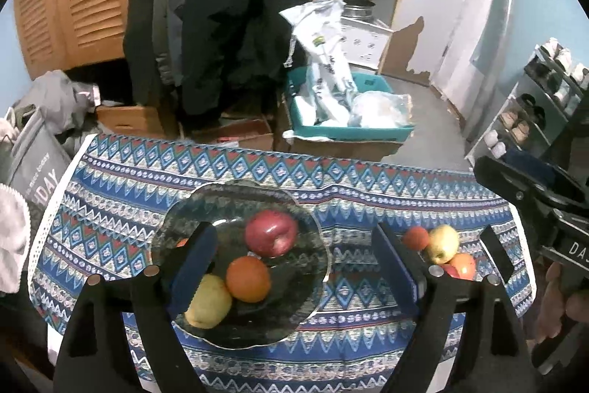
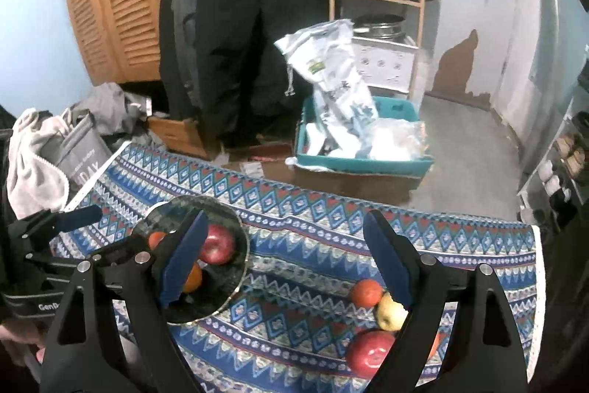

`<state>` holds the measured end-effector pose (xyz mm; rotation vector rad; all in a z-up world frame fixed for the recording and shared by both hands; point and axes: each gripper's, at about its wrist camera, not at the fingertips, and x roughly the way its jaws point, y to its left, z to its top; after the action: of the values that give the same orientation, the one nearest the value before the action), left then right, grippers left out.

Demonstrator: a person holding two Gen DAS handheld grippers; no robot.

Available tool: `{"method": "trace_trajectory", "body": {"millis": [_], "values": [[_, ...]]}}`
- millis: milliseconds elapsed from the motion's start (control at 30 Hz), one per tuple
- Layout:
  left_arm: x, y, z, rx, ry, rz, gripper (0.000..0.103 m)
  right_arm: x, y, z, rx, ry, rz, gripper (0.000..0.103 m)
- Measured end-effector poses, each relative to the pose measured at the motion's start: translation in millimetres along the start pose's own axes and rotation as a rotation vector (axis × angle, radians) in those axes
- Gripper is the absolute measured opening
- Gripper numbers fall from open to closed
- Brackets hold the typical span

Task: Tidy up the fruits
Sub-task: 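Withdraw both tools from the plate back toward the remaining fruit, then move the left tool over the large red apple while the right approaches an orange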

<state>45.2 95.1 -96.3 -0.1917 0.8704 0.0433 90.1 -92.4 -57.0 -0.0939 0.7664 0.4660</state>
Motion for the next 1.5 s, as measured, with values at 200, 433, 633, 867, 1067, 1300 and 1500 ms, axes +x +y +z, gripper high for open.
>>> {"method": "trace_trajectory", "body": {"millis": [200, 433, 633, 867, 1067, 1300, 1500], "values": [[-2.5, -24.6, 1.2, 0.034, 0.001, -0.036, 0.087, -17.2, -26.9, -8.3, 0.029, -0.011, -0.036, 0.089], [0.8, -61.8, -0.1, 0.093, 0.014, -0.072, 0.087, -32.7, -59.7, -20.8, 0.069, -0.019, -0.089, 0.089], [5.0, -91.8, -2.7, 0.138, 0.036, -0.100, 0.087, -44.0, -88.1, -35.1, 0.108, -0.019, -0.129, 0.089], [14.3, -127.3, -11.1, 0.196, 0.066, -0.129, 0.087, -56.6, -120.7, -51.5, 0.163, -0.017, -0.168, 0.089], [22.2, -152.4, -18.1, 0.235, 0.088, -0.141, 0.087, -63.0, -140.9, -63.1, 0.198, -0.011, -0.192, 0.089], [34.1, -173.2, -25.5, 0.263, 0.114, -0.155, 0.087, -68.1, -161.8, -77.1, 0.220, 0.003, -0.225, 0.089], [61.4, -185.2, -38.4, 0.244, 0.189, -0.189, 0.087, -52.1, -178.5, -96.8, 0.233, 0.085, -0.237, 0.089]]}}
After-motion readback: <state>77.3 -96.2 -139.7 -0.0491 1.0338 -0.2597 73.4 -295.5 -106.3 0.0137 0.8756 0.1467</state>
